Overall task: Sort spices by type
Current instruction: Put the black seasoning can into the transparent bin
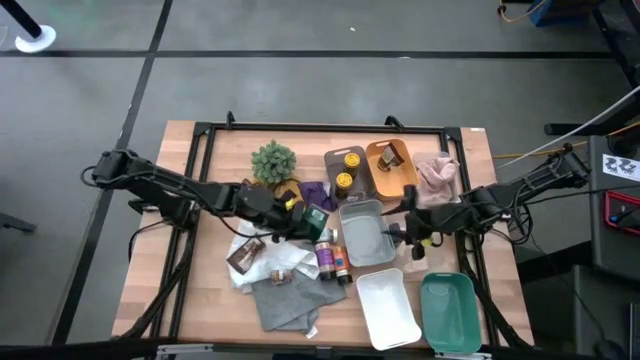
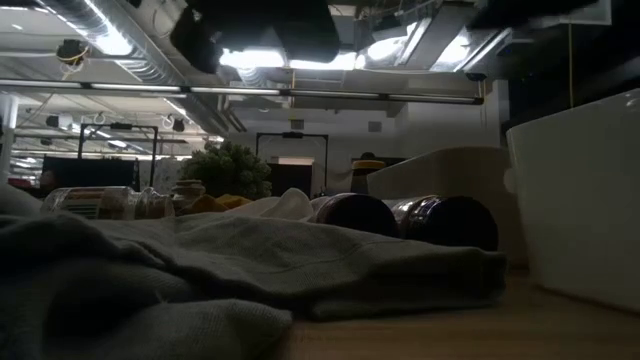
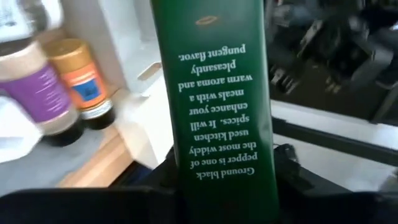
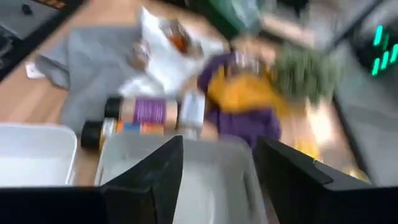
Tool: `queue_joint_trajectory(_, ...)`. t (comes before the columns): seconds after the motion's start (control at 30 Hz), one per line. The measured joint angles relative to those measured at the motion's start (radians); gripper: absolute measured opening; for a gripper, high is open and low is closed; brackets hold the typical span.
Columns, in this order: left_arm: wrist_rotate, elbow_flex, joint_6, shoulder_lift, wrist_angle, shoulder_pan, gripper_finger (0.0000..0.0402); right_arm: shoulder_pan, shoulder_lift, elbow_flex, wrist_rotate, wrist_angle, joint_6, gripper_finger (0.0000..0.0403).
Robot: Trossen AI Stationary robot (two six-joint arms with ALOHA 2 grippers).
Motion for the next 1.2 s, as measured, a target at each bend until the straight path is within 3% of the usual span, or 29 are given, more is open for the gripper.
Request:
queue_joint_trajectory(0.2,0.008,0.0,-0.026,0.048,0.107,0.023,0.0123,0.0,0.106,0.0,0.038,0.22,-0.346,0.0202)
queue_joint_trajectory(0.43,0.009,0.0,-0.043,0.081,0.202,0.024,0.0123,0.0,0.291,0.0,0.247,0.499,-0.628,0.0202)
queue_joint_trajectory(0.53,0.007,0.0,-0.038,0.081,0.209,0.024,0.0123,0.0,0.357,-0.001,0.276,0.618,-0.703,0.0202)
queue_joint_trajectory(0.9,-0.002,0.0,-0.013,0.08,0.232,0.024,0.0123,-0.012,0.496,0.0,0.252,0.901,-0.754,0.0202)
queue_joint_trajectory(1.2,-0.002,0.0,-0.013,0.08,0.229,0.024,0.0123,-0.089,0.54,0.0,0.232,0.928,-0.754,0.0202)
